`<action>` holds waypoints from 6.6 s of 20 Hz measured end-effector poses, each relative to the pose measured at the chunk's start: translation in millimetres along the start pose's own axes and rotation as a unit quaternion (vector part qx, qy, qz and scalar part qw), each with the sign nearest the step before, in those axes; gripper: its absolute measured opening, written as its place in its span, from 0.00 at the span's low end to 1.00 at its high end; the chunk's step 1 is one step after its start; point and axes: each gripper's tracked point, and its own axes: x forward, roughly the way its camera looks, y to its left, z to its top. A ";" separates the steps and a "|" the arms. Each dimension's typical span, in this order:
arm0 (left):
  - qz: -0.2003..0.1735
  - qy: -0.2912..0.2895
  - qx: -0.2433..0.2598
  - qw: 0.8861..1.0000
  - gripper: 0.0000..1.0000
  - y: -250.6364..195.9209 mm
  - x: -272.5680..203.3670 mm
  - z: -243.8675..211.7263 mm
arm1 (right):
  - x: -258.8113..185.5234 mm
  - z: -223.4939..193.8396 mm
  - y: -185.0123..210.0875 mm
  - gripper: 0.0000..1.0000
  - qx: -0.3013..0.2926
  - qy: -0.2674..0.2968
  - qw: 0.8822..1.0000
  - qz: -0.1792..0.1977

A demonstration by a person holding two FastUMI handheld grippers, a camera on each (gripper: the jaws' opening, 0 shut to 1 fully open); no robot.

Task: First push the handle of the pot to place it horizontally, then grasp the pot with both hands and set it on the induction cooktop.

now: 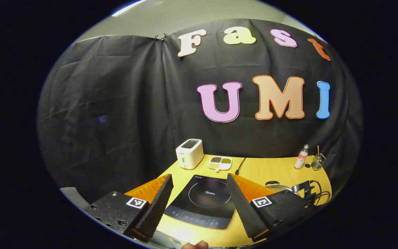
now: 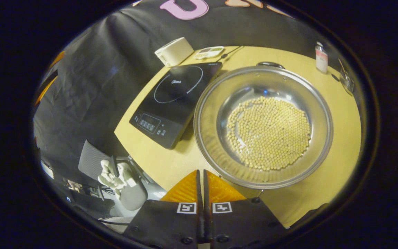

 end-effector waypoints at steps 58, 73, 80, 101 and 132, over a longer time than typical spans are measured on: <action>-0.300 0.203 -0.027 0.932 0.98 -115.0 111.6 -147.8 | -67.2 58.5 -238.0 0.43 0.266 -0.127 0.922 -0.253; -0.364 0.372 -0.085 0.850 0.94 -161.4 134.4 -262.7 | -49.2 54.7 -241.8 0.68 0.250 -0.071 0.921 -0.289; -0.355 0.383 -0.034 0.852 0.91 -178.1 134.4 -264.5 | -29.9 58.8 -256.1 0.70 0.237 -0.050 0.938 -0.247; -0.279 0.483 0.034 0.829 0.62 -191.0 138.9 -314.7 | -3.0 63.2 -273.9 0.47 0.240 -0.040 0.954 -0.174; -0.321 0.416 0.032 0.851 0.58 26.7 274.4 -251.9 | -4.4 65.1 -268.7 0.41 0.263 -0.079 0.937 -0.214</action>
